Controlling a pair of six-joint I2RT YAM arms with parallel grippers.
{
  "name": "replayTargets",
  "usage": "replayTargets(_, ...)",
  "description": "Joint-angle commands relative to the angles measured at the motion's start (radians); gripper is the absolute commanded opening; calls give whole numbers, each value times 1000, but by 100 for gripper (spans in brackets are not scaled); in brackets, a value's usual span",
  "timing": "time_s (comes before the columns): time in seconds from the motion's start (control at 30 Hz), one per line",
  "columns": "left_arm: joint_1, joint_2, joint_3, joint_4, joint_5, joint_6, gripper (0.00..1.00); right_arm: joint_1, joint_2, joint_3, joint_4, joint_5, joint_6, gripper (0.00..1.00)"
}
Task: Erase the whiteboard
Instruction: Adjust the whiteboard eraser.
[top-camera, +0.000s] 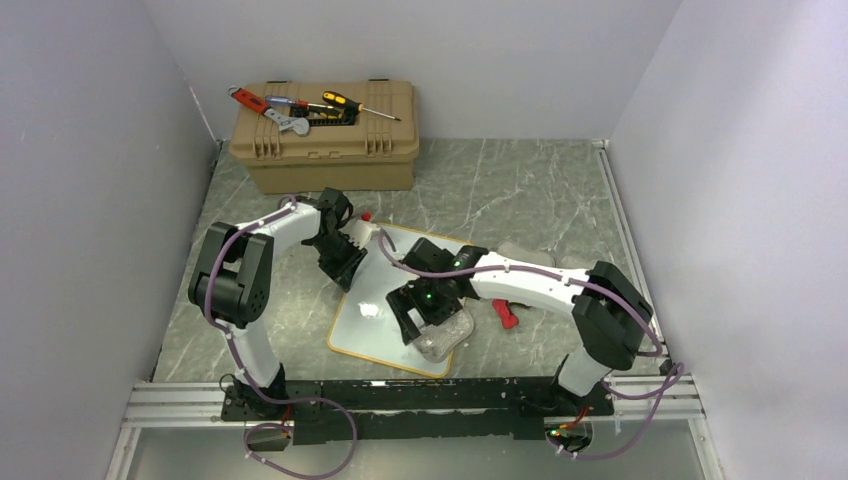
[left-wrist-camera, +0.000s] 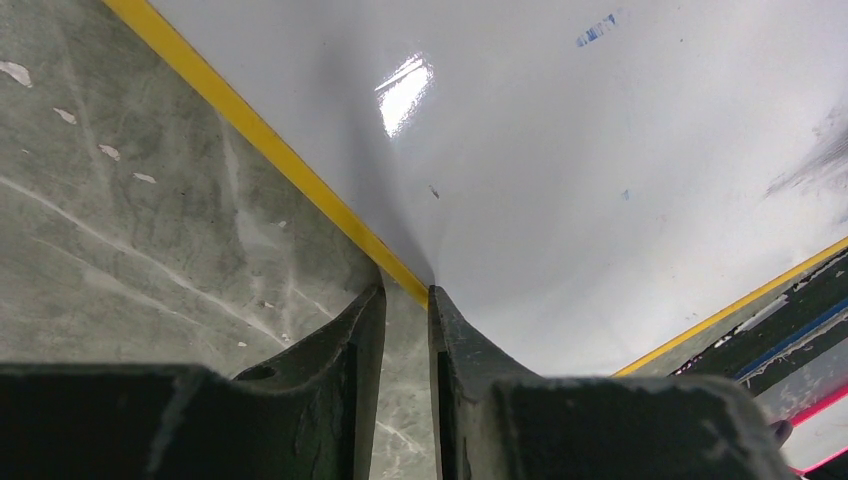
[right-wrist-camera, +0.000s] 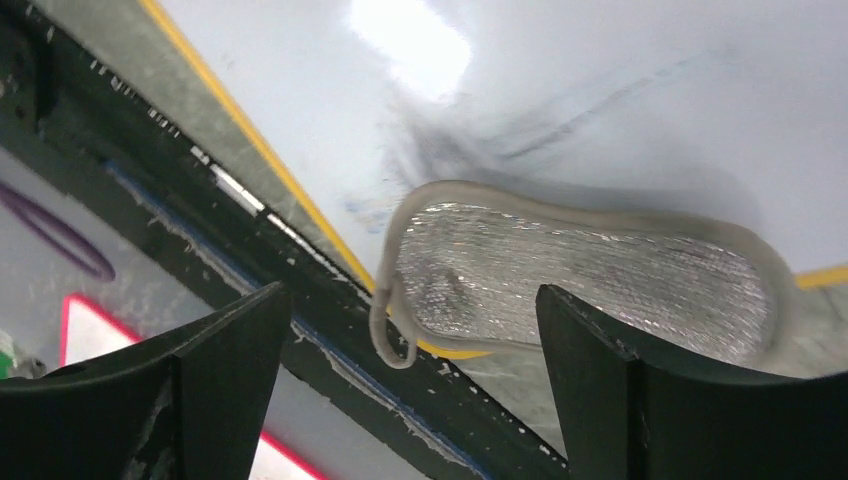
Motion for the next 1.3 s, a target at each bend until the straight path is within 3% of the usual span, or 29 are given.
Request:
replayTargets(0.0,5,3,10,1,31,17,28,-8,-70,50,-91,173,181,99)
replayTargets(0.27,13,3,32,-18,50,6,28,103,-25,38,-153,336,226,99)
replayTargets(0.37,26,-10,41,-31,41,9,30,125,-13,59,-126,308,210,83)
replayTargets(0.47,38,-28,57,-49,32,15,32,131,4,74,-123,254,193,58)
replayTargets(0.6,54,-57,92,-72,14,17,35,132,25,73,-139,193,168,52)
replayTargets(0.67,62,-75,111,-79,3,16,44,132,38,71,-148,167,156,53)
replayTargets(0.7,67,-85,121,-81,-2,17,57,133,43,68,-149,159,152,53)
replayTargets(0.73,71,-96,132,-85,-9,17,62,132,49,65,-146,140,149,53)
replayTargets(0.8,79,-116,154,-92,-25,17,97,133,63,58,-135,113,146,52)
replayTargets(0.87,87,-137,175,-99,-36,17,99,133,77,55,-123,99,147,40)
replayTargets(0.97,108,-172,194,-98,-40,5,99,133,101,67,-126,113,146,0)
replayTargets(1.17,165,-215,226,-132,77,2,100,88,18,175,-139,182,198,0)
replayTargets(1.27,175,-282,199,-127,186,55,99,-4,-97,191,-19,134,284,0)
